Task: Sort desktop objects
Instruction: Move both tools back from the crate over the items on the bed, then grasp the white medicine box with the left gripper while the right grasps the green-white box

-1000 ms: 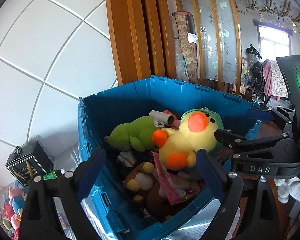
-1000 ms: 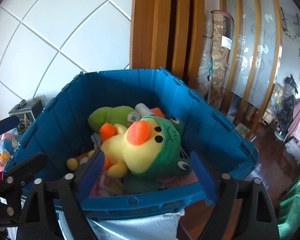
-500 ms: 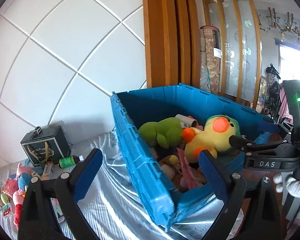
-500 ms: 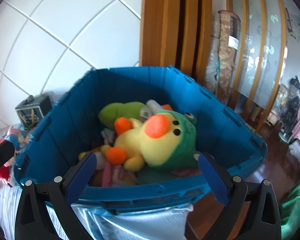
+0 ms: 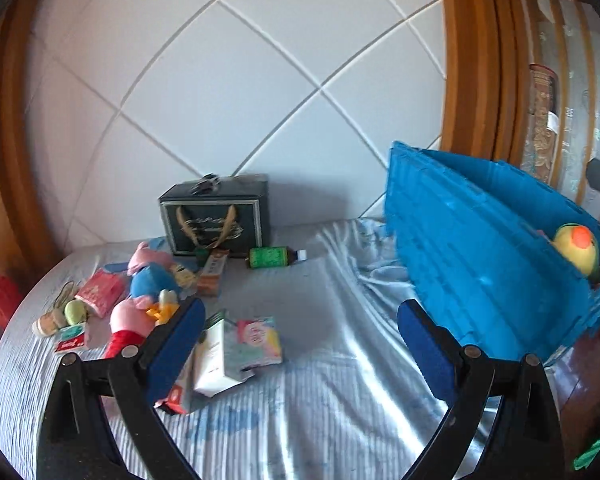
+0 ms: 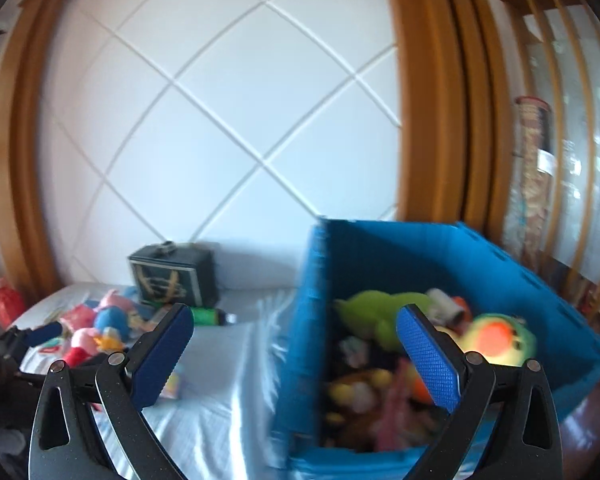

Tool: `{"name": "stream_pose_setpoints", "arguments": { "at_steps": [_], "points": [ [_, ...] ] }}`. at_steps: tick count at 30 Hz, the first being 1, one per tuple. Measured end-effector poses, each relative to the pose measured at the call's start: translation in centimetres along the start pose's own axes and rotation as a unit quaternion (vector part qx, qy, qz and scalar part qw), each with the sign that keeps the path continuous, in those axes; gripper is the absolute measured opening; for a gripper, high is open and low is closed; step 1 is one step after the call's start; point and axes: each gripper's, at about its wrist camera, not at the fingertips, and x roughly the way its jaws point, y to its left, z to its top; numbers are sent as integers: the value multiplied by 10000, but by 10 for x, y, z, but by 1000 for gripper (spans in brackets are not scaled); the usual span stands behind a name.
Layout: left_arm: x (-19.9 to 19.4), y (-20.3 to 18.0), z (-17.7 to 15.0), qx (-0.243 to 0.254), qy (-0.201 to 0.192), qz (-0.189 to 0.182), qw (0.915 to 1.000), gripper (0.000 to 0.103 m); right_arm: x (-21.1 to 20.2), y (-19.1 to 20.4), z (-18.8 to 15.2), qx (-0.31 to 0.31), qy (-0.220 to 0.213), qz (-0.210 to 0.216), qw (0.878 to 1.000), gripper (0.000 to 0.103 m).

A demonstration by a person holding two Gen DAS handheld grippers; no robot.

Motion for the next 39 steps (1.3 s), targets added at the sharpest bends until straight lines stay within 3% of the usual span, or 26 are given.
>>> {"name": "stream_pose_setpoints", "arguments": {
  "at_steps": [4,8,15,19,21,24,25,29,34,38,39],
  "points": [
    [9,75,-30,-408,338,543,9971,98,25,55,-2,-123,188,432,9988,103],
    [20,152,-72,-777,747,1196,9869,98,64,105,-18,-114,715,810,9941,103],
    [35,270,-158,-1625,1626,2071,9509,98,132,161,-71,-109,1825,1099,9770,103],
    [48,313,-185,-2136,1883,2237,9321,98,167,177,-103,129,2415,1140,9636,103],
    [57,328,-193,-2403,1942,2206,9251,94,187,182,-118,250,2738,1058,9556,103],
    [75,340,-196,-2530,2116,2247,9169,79,213,183,-137,539,3186,1025,9408,103],
    [82,342,-197,-2561,2168,2217,9156,72,221,185,-142,585,3315,1034,9359,103],
    [111,346,-197,-2686,2351,2124,9097,62,249,196,-157,542,3681,1006,9227,103],
    [141,347,-199,-2731,2567,1945,9065,60,281,219,-170,780,4110,1293,8990,103],
    [154,348,-205,-2662,2734,1908,9044,44,301,245,-181,725,4349,1580,8835,102],
    [154,346,-204,-2586,2689,1929,9075,42,305,250,-184,672,4397,1606,8811,99]
  ]
}}
